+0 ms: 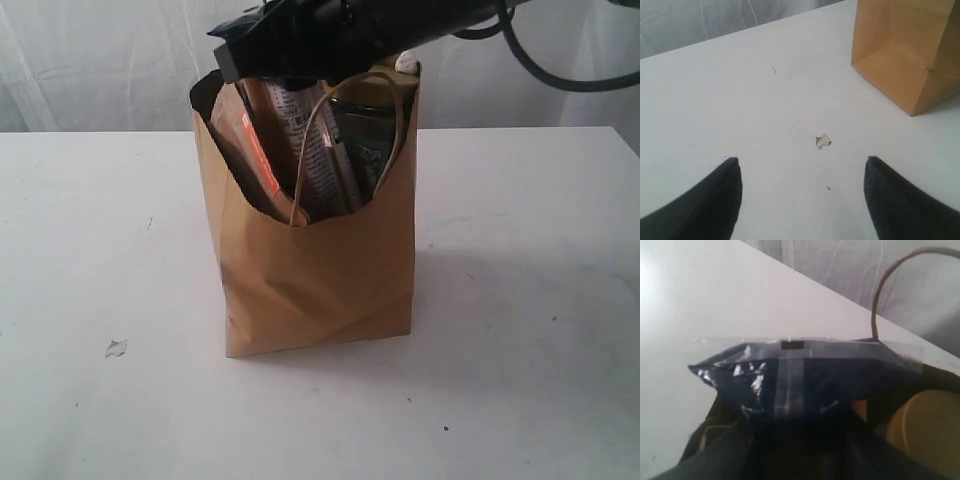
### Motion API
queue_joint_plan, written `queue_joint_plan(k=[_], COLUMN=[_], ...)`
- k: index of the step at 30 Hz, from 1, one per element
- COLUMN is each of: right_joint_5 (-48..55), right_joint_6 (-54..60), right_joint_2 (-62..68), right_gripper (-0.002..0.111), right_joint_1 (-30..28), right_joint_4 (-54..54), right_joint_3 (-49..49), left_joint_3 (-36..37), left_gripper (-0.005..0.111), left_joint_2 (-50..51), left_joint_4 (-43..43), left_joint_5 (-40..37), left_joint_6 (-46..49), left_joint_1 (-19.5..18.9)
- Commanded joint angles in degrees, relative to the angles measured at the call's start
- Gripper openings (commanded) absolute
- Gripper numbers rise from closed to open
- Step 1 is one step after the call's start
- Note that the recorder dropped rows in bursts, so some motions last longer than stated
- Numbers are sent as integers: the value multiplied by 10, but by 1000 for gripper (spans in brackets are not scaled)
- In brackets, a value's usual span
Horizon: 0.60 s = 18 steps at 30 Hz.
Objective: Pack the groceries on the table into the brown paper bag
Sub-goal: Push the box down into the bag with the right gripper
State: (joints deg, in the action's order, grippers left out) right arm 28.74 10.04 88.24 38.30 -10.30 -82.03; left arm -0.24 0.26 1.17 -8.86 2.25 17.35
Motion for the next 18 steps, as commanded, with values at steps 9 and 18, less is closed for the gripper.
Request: queue_joint_plan(k=[9, 18], right_joint_5=[83, 77], right_joint_6=[-30, -27], right_joint_2=[10, 10], right_gripper=[0, 10], right_joint_1=[-13, -18], right_joint_4=[-2, -5], right_joint_3=[-6, -6], left_joint_3=[2, 2], left_gripper=[71, 71], left_joint_2=[-3, -3], left_joint_4=[-6, -6], left_joint_5=[2, 2], left_joint_6=[-3, -3], left_joint_1=[1, 1])
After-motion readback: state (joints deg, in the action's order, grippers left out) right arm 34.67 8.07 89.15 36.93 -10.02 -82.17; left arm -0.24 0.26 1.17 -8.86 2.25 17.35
